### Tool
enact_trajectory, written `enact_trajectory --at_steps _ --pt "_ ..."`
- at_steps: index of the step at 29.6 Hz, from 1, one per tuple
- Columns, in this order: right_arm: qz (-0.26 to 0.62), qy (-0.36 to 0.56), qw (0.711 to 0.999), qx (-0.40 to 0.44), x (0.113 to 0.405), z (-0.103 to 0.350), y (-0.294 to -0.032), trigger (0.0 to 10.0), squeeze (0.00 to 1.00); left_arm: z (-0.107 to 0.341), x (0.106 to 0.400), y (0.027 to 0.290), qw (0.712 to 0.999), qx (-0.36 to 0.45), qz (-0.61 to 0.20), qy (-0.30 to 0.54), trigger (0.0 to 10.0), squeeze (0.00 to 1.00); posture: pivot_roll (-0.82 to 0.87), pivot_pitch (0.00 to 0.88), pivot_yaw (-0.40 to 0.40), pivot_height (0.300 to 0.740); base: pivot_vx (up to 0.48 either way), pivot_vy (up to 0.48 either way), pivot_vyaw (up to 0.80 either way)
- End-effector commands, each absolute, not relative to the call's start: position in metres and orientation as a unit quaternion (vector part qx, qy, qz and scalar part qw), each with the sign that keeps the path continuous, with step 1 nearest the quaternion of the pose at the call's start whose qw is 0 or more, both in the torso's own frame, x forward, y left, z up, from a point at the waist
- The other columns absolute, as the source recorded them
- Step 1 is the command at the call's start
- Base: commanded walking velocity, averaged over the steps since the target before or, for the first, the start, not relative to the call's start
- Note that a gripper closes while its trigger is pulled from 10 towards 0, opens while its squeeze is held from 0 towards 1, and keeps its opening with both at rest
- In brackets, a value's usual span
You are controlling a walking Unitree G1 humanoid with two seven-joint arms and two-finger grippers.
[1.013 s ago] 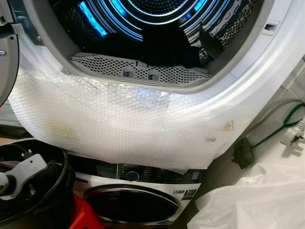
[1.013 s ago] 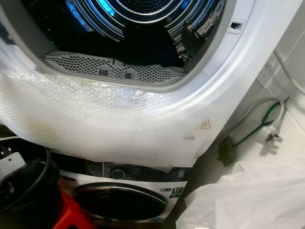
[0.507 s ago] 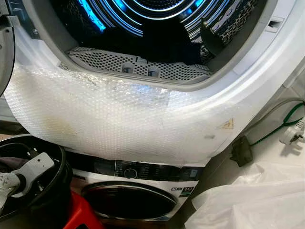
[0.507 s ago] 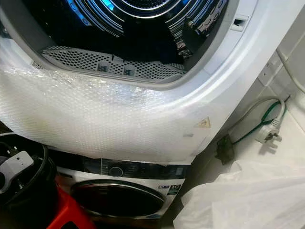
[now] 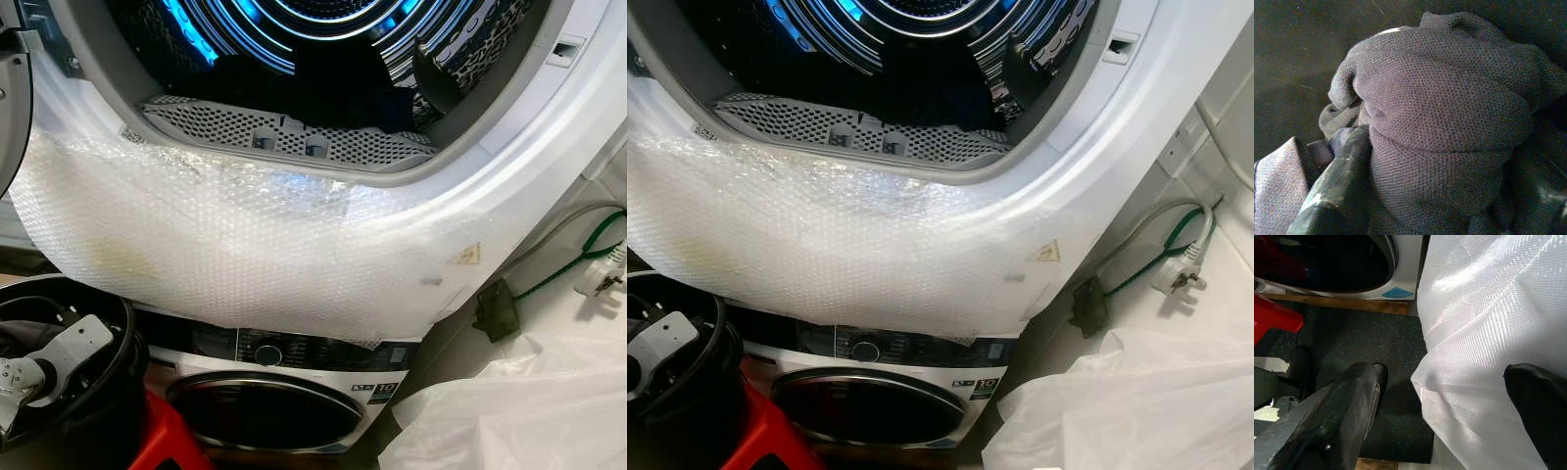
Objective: Clothes washing
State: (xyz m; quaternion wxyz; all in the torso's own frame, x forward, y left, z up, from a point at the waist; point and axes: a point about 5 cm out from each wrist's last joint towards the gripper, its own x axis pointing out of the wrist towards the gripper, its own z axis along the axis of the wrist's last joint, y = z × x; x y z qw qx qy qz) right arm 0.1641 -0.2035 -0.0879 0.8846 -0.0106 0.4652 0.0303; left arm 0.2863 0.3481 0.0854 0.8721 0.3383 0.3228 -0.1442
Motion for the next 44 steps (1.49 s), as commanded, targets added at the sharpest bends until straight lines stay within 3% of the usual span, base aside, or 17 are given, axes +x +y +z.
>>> enact_trajectory --at_steps 1,28,33,39,44 --pt "0.027 0.467 0.884 -0.013 0.161 -0.089 -0.206 10.0 0.0 0.075 0.279 0.351 0.864 0.339 -0.138 0.346 0.0 0.0 -0.03 0.096 -0.146 0.74 0.0 0.0 0.0" --pt "0.026 0.471 0.882 0.004 0.157 -0.093 -0.19 10.0 0.0 0.073 0.278 0.354 0.882 0.332 -0.081 0.325 0.0 0.0 -0.01 0.079 -0.093 0.74 0.0 0.0 0.0" --pt "0.025 0.474 0.88 0.011 0.155 -0.095 -0.183 10.0 0.0 0.085 0.282 0.358 0.91 0.31 -0.032 0.273 0.0 0.0 0.0 0.084 -0.074 0.74 0.0 0.0 0.0" --pt "0.023 0.474 0.88 0.026 0.156 -0.096 -0.172 10.0 0.0 0.111 0.277 0.367 0.968 0.197 0.044 0.15 0.0 0.0 0.03 0.083 -0.043 0.74 0.0 0.0 0.0" --pt "0.022 0.475 0.879 0.038 0.159 -0.096 -0.162 10.0 0.0 0.135 0.263 0.351 0.992 0.109 -0.019 0.06 0.0 0.0 0.08 0.073 -0.007 0.74 0.0 0.0 0.0"
